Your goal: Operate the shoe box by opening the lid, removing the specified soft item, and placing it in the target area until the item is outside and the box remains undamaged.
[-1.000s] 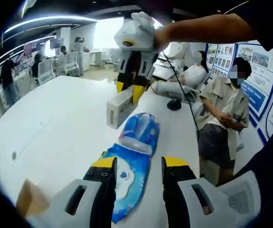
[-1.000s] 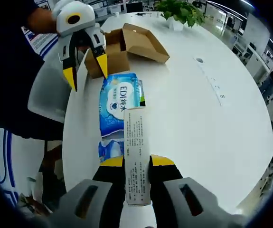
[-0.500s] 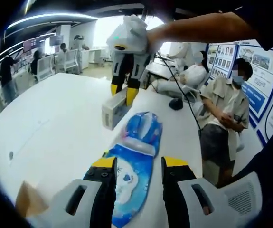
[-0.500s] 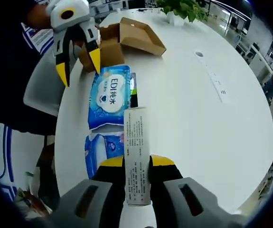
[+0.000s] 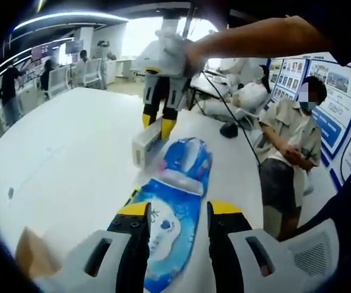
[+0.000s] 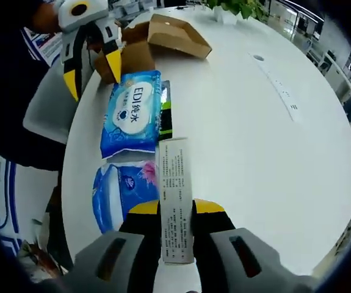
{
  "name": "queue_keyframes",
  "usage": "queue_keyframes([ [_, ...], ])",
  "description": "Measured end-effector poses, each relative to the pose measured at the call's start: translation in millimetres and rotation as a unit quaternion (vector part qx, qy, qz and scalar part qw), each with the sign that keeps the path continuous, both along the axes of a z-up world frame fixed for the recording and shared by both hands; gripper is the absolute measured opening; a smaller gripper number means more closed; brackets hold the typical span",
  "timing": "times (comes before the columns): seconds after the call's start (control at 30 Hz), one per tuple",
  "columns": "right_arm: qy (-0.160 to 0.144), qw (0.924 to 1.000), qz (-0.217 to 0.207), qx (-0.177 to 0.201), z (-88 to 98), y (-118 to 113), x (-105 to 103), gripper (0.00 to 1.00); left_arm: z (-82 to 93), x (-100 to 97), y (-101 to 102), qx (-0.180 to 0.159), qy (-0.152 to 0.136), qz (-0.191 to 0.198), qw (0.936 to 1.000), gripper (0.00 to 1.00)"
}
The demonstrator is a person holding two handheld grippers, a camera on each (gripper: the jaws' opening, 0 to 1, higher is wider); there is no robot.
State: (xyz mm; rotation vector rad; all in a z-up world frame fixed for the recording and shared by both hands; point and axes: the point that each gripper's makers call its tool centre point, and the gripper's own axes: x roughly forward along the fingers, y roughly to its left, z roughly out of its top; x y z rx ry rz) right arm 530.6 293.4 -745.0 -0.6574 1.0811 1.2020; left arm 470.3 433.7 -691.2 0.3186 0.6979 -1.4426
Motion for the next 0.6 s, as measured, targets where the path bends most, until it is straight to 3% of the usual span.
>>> queue_keyframes([
  [0.3,0.008,1.0000,-0.004,-0.004,-19.2,-4,1,0.16,-6.3,0.0,2,0.003,0.008,0.002,1.0000,0.36],
  [0.6,0.012,0.9999,0.002,-0.004,-21.3,-2,-1,0.17,-8.0,3.0,5,0.004,0.008,0.004,0.9999,0.35],
])
